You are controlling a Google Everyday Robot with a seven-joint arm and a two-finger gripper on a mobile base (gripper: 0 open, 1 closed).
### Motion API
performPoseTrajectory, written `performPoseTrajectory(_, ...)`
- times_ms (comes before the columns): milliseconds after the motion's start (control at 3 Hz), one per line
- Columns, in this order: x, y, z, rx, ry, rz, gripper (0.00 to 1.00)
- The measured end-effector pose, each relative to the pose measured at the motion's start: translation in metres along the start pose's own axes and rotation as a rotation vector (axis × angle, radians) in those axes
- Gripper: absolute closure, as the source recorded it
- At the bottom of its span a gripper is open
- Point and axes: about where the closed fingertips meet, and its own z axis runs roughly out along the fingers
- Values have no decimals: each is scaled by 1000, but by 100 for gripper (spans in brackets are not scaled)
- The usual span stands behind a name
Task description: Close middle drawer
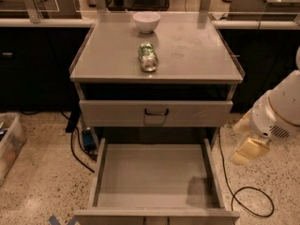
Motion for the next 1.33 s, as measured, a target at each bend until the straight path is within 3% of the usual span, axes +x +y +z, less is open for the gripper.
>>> performPoseTrajectory(667, 0, 0, 0, 0, 0, 0, 89)
performPoseTrajectory(1000, -4, 11, 29, -48, -48, 17, 100)
performPoseTrajectory(1333, -10, 41, 67, -90, -119, 31, 100)
